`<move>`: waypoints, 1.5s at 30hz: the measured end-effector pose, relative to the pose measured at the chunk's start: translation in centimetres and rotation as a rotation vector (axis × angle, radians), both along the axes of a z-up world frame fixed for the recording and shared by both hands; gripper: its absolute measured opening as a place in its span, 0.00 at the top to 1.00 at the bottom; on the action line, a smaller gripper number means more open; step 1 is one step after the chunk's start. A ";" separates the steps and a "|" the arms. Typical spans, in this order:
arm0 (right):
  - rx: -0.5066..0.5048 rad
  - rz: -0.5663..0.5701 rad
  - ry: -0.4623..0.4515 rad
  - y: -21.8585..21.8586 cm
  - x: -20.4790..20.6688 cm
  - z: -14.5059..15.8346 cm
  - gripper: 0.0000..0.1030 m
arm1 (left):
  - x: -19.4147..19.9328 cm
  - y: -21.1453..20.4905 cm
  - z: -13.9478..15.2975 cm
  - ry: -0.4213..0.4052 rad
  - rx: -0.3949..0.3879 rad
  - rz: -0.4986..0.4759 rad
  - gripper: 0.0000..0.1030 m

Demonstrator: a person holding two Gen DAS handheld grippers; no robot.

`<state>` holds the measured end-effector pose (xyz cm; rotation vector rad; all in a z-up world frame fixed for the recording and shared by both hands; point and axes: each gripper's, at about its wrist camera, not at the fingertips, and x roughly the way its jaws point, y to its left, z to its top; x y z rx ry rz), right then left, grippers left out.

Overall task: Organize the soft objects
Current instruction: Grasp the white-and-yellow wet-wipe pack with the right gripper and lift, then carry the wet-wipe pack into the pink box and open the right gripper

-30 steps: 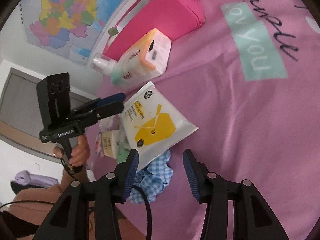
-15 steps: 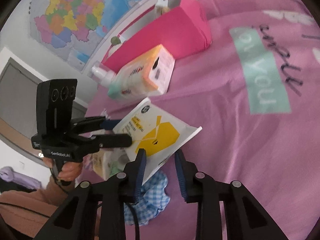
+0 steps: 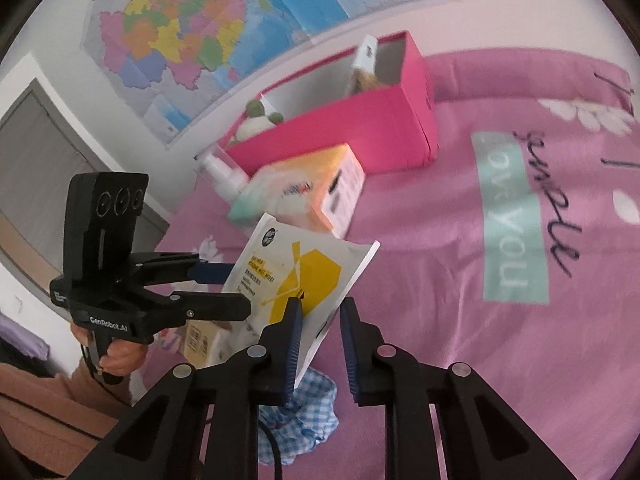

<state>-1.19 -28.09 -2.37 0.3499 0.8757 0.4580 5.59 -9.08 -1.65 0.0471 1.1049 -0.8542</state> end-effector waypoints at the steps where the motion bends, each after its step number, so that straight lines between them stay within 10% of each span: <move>1: -0.004 0.004 -0.011 0.1 0.1 0.4 0.82 | 0.0 0.1 0.4 -0.012 -0.003 0.005 0.44; 23: -0.069 0.031 -0.267 1.4 9.4 10.0 0.82 | 9.3 -0.9 7.5 -0.199 0.019 0.182 0.45; 45: -0.192 -0.068 -0.223 3.3 18.3 8.4 0.81 | 16.8 -1.6 4.6 -0.137 0.124 0.337 0.45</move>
